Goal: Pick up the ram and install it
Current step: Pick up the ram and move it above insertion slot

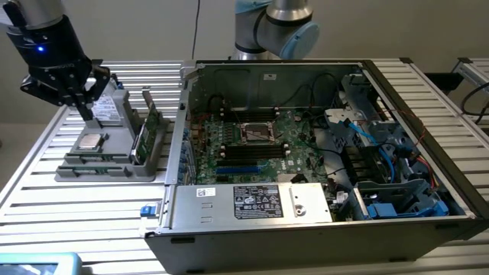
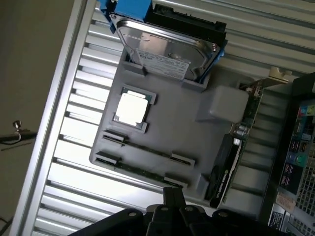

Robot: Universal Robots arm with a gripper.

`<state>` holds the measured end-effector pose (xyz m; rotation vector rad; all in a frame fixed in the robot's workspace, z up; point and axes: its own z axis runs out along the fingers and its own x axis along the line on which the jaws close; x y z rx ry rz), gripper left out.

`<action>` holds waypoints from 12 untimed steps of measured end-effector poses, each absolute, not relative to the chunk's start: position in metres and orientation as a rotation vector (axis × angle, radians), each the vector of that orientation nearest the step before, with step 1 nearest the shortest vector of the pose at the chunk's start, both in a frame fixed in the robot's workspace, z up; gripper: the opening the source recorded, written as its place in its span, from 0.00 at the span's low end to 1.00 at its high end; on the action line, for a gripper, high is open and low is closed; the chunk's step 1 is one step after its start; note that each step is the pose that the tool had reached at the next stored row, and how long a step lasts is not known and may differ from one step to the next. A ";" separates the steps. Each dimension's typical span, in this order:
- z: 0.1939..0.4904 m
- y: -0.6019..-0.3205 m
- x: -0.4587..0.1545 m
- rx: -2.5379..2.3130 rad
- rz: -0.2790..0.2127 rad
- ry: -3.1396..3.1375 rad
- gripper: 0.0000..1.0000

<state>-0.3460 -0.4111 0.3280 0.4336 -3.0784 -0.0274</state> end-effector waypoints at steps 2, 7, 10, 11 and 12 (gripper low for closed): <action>0.328 -0.411 -0.346 0.489 -0.027 -3.070 0.11; 0.328 -0.411 -0.346 0.628 -0.026 -3.044 0.11; 0.327 -0.411 -0.346 0.710 -0.025 -3.025 0.11; 0.327 -0.411 -0.346 0.738 -0.025 -3.019 0.11; 0.327 -0.411 -0.346 0.766 -0.024 -3.011 0.11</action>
